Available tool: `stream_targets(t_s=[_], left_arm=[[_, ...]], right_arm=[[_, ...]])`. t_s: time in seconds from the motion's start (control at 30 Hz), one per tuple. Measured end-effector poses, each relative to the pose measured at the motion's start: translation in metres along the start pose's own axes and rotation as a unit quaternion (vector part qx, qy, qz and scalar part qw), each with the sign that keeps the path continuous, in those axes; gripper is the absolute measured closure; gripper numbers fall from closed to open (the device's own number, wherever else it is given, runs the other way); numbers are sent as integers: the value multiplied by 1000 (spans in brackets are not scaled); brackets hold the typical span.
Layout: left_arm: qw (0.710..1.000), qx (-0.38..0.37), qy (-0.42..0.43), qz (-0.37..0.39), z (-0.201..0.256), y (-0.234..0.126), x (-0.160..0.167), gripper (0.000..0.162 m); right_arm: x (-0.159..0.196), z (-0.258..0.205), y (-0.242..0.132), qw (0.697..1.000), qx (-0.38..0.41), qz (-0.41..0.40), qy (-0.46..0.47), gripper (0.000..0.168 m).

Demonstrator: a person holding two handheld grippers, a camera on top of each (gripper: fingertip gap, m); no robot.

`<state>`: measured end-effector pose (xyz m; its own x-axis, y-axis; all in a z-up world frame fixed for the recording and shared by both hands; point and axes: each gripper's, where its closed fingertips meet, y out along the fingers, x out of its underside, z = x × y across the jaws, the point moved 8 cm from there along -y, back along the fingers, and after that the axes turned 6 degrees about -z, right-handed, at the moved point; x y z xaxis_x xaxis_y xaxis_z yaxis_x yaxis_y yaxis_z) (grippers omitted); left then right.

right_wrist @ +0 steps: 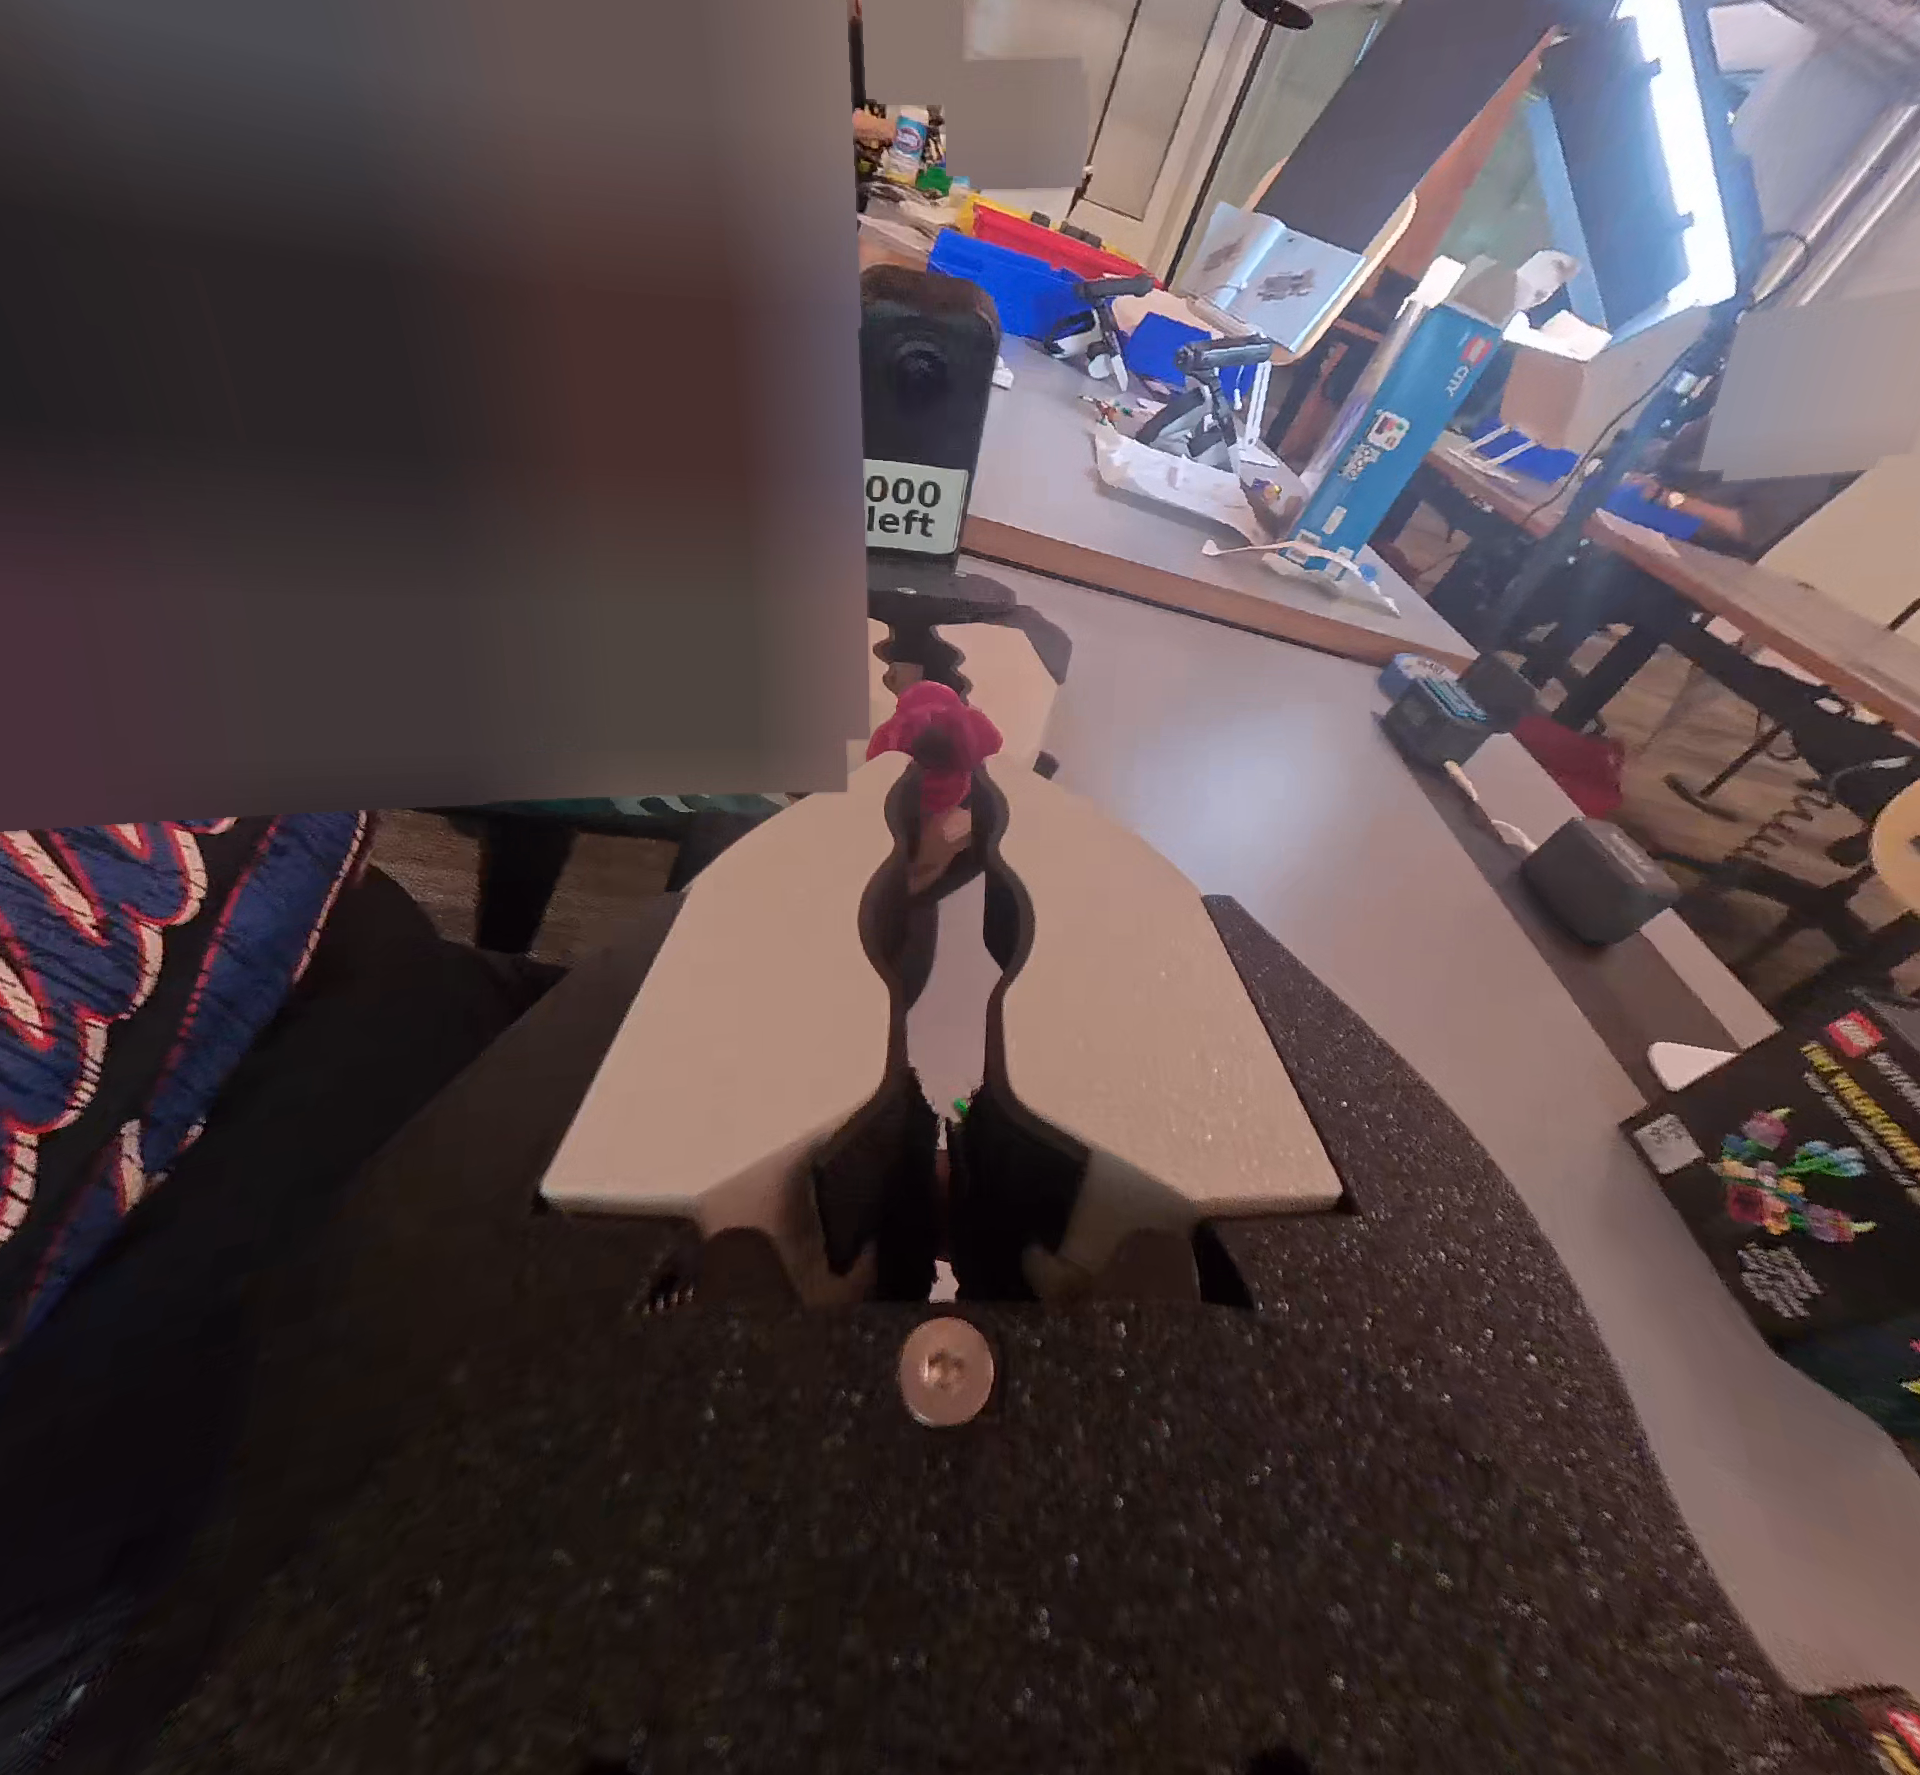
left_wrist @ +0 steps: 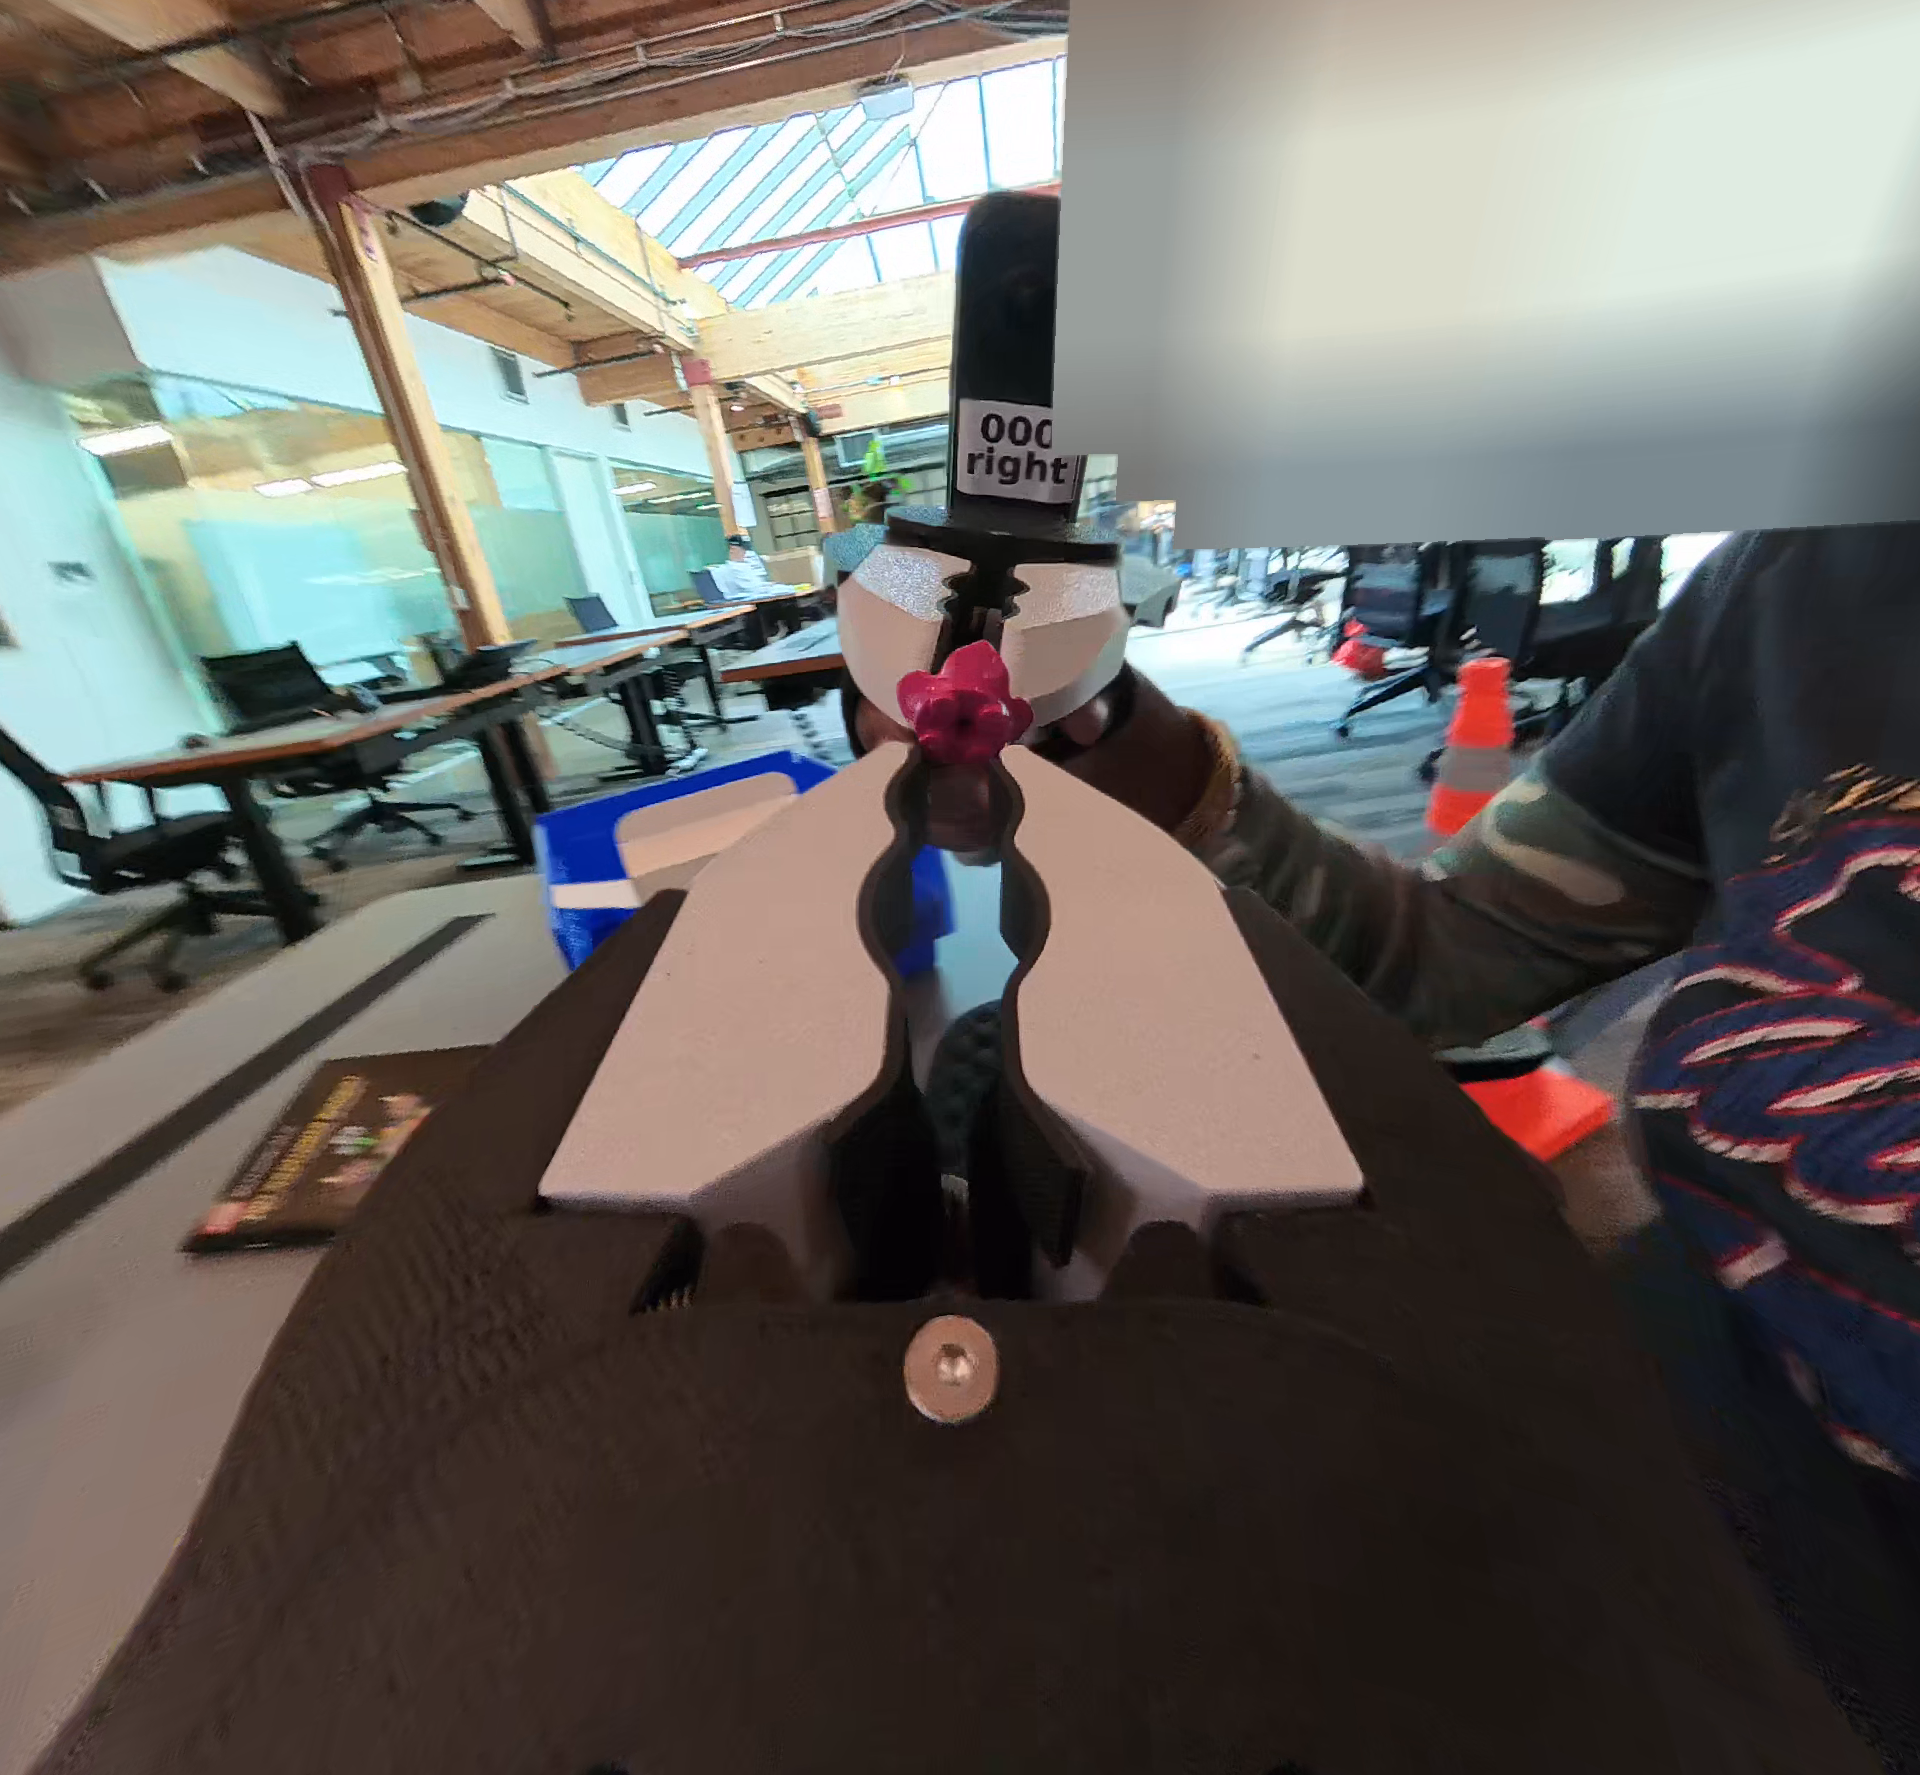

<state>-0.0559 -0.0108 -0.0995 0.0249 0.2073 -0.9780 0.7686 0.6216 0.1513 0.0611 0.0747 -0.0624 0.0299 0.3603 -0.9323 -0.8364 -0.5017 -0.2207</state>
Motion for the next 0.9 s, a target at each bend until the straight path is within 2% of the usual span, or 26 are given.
stream_targets(t_s=[0.13,0.23,0.3,0.4,0.43,0.53,0.63,0.67,0.73,0.8,0.9], left_arm=[[991,-58,123,-15,5,-2,-4,151],[973,-91,209,-36,10,-3,-7,151],[964,-100,241,-43,13,-4,-9,151],[949,-127,282,-56,14,-5,-12,152],[944,-136,294,-59,14,-6,-13,162],[941,-138,304,-57,16,-6,-15,162],[944,-161,278,-71,9,-6,-11,162],[945,-183,253,-101,-2,-6,-2,162],[927,-271,198,-167,-30,-14,24,161],[919,-295,187,-183,-28,-24,30,147],[914,-292,222,-172,-23,-43,33,134]], right_arm=[[-1,-1,2,999,-31,20,39,162],[-1,-3,2,996,-63,29,63,157],[-1,-3,3,993,-83,38,81,155],[-1,-2,4,994,-70,34,80,156],[-1,-2,4,995,-61,34,75,156],[-3,-3,5,997,-43,30,59,156],[-1,-3,8,997,-41,26,56,159],[5,2,12,997,-24,14,66,161],[33,24,20,990,72,-56,103,161],[50,24,23,988,94,-81,93,160],[54,4,28,996,52,-54,54,157]])
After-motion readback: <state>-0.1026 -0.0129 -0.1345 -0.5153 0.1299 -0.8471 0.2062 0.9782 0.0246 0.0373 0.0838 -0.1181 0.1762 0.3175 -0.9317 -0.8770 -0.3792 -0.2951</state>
